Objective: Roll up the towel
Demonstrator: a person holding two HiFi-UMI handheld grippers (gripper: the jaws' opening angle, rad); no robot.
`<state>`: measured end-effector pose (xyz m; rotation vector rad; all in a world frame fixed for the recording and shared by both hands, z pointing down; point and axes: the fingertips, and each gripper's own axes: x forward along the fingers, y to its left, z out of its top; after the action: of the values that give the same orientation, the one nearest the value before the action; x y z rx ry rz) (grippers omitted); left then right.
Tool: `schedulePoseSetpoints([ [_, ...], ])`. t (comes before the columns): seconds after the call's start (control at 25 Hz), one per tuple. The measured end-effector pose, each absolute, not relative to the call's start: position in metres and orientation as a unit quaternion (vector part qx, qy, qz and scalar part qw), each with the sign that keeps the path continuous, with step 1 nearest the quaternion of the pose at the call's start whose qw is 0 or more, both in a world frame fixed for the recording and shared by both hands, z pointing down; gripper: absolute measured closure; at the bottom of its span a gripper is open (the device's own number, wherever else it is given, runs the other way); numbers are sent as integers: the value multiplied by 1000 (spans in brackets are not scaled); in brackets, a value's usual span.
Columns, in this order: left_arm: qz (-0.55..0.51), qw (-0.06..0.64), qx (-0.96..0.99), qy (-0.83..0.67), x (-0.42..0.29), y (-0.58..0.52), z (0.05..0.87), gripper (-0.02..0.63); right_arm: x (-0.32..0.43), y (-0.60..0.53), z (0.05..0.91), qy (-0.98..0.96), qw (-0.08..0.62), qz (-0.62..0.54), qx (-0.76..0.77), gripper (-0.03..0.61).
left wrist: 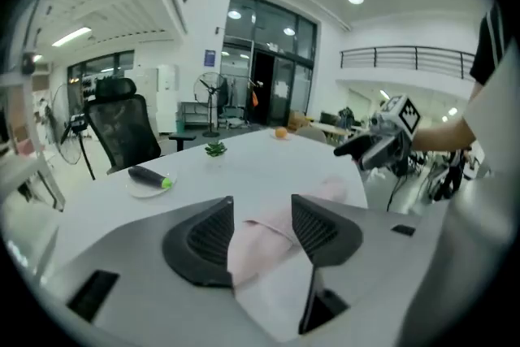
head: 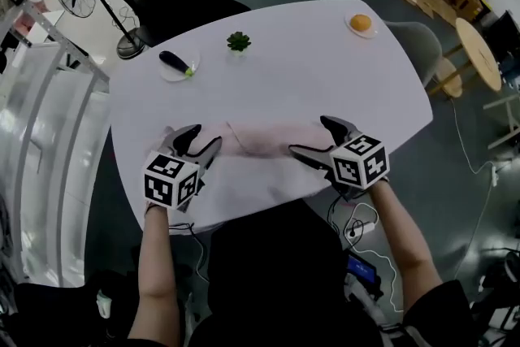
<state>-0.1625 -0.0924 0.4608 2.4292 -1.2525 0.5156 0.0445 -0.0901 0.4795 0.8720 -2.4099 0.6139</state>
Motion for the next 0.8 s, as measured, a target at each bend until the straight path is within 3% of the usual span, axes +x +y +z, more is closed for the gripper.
schedulePoseSetpoints([
  [0.16, 77, 206, 844, -490, -180, -81, 434, 374, 17, -79, 469, -895, 244, 204, 313, 174],
  [0.24, 55, 194, 834, -513, -190, -79, 422, 393, 7, -79, 462, -896, 231, 201, 321, 191],
  [0.36, 55, 157, 813, -557, -212, -76, 410, 446, 4, -88, 450, -890, 210, 176, 364, 275],
  [0.56, 72, 125, 781, -608, -244, -59, 411, 568, 12, -105, 431, -880, 188, 111, 422, 554],
  [0.8, 90, 119, 775, -614, -248, -46, 426, 601, 9, -106, 433, -884, 194, 100, 413, 572],
])
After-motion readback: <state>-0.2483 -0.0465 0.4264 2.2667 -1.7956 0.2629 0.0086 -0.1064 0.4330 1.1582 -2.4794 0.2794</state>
